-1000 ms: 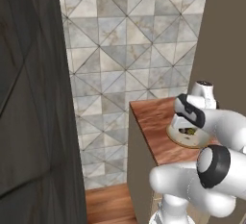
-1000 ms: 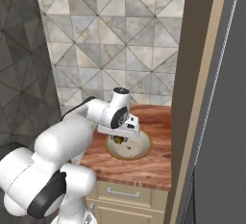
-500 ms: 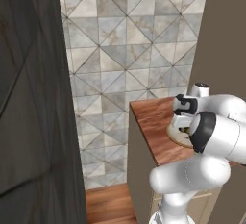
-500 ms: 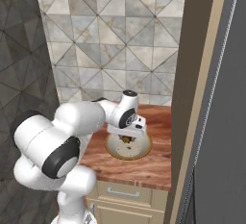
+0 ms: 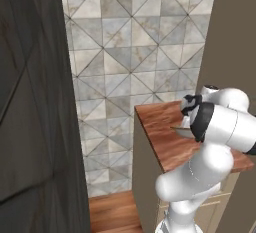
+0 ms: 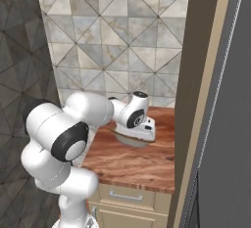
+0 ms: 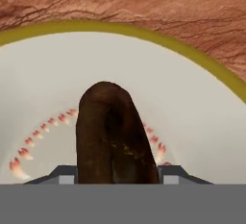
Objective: Take the lemon, kiwi, and sweet potato from the freezer and place them in the bowl on the counter.
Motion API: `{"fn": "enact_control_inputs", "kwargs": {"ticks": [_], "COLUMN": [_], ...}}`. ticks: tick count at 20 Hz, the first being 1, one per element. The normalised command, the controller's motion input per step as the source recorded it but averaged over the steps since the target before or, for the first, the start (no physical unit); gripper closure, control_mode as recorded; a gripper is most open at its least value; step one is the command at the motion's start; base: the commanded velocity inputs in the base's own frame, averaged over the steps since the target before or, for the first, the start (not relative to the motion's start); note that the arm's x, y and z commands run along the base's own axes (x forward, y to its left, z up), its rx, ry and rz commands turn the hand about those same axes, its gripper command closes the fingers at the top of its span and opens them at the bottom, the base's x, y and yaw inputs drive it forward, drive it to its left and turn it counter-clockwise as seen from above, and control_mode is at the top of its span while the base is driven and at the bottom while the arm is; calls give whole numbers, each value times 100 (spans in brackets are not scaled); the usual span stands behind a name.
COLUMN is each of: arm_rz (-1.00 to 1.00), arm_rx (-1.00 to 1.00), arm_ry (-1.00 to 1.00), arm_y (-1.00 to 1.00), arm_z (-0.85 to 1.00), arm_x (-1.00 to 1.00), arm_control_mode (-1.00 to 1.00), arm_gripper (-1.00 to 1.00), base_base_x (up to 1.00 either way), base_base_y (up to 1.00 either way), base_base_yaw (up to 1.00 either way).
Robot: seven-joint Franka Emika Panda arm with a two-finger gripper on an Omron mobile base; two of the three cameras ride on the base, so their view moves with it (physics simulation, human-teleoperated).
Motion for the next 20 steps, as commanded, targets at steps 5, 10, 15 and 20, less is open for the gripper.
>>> {"fn": "enact_control_inputs", "kwargs": {"ticks": [5,10,15,20], "arm_rz": [0,0,0,0], "arm_rx": [0,0,0,0], "arm_ry": [0,0,-3,-10], "arm_y": [0,0,0,18], "arm_z": [-3,0,8,39], "arm_x": [-11,-24,-20,-9], "arm_control_mode": [-100,-100,-100,-100], "arm_gripper": [-100,-100,-100,-100], "base_base_x": [0,0,0,0], "base_base_y": [0,0,0,0], "base_base_yaw": [0,0,0,0]}}
